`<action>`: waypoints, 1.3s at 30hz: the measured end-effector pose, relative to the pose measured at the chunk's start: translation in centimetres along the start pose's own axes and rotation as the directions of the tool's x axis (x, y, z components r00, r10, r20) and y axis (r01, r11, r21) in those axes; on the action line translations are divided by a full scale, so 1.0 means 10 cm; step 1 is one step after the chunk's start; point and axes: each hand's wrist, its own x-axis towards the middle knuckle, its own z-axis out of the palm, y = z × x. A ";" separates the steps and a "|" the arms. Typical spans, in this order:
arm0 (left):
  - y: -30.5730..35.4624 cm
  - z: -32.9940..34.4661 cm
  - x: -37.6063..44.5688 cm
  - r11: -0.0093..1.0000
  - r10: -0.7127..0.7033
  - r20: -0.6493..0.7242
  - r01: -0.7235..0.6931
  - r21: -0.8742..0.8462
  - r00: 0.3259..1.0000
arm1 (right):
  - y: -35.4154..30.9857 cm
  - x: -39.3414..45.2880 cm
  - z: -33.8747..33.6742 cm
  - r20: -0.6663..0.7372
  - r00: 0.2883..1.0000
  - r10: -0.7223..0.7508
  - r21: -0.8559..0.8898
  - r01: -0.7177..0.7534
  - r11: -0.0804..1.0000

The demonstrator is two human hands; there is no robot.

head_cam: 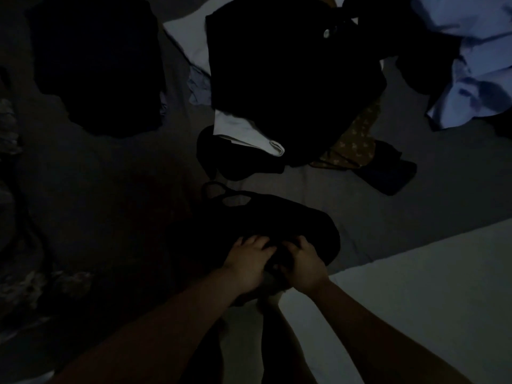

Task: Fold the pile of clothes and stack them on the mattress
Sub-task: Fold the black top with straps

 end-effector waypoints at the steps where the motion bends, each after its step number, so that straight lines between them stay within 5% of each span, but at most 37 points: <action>1: -0.01 0.05 0.04 0.996 -0.043 0.088 0.035 0.086 0.995 | 0.02 0.00 0.01 0.041 0.997 0.068 -0.037 -0.066 0.997; 4: -0.12 0.17 0.07 0.954 -0.130 0.128 0.089 0.288 0.983 | -0.03 -0.04 0.03 -0.006 0.994 0.110 -0.214 -0.109 0.971; 7: -0.27 0.16 -0.03 0.934 -0.063 0.031 0.048 0.355 0.998 | 0.03 -0.06 0.04 -0.161 0.985 0.065 -0.250 -0.105 0.962; 12: -0.48 0.04 -0.22 0.921 0.206 -0.359 -0.056 0.386 0.910 | 0.15 -0.15 -0.16 -0.404 0.881 -0.247 -0.120 0.216 0.969; 16: -0.45 -0.11 -0.36 0.956 0.234 -0.494 -0.107 0.271 0.837 | 0.11 -0.30 -0.47 -0.280 0.946 -0.162 0.305 0.248 0.920; 21: -0.18 -0.24 -0.48 0.973 0.139 -0.541 -0.215 -0.079 0.830 | -0.01 -0.43 -0.75 -0.080 0.967 -0.243 0.020 0.246 0.969; 23: -0.09 -0.25 -0.55 0.951 0.122 -0.500 -0.245 -0.189 0.857 | -0.13 -0.48 -0.79 0.035 0.977 -0.211 0.173 0.202 0.964; 27: 0.03 -0.22 -0.73 0.968 0.091 -0.537 -0.202 -0.151 0.839 | -0.32 -0.59 -0.83 0.159 0.975 -0.155 0.785 -0.029 0.619; 31: 0.17 -0.21 -0.83 0.981 0.091 -0.502 -0.163 -0.103 0.860 | -0.44 -0.72 -0.99 0.181 0.968 -0.173 0.982 -0.170 0.079; 37: 0.18 -0.22 -0.72 0.960 0.279 -0.366 -0.270 0.078 0.888 | -0.42 -0.92 -1.35 0.100 0.981 -0.167 0.990 -0.114 -0.078; 39: 0.17 -0.28 -0.65 0.948 0.308 -0.213 -0.280 0.150 0.927 | -0.35 -0.98 -1.41 0.115 0.975 -0.188 0.971 -0.150 -0.184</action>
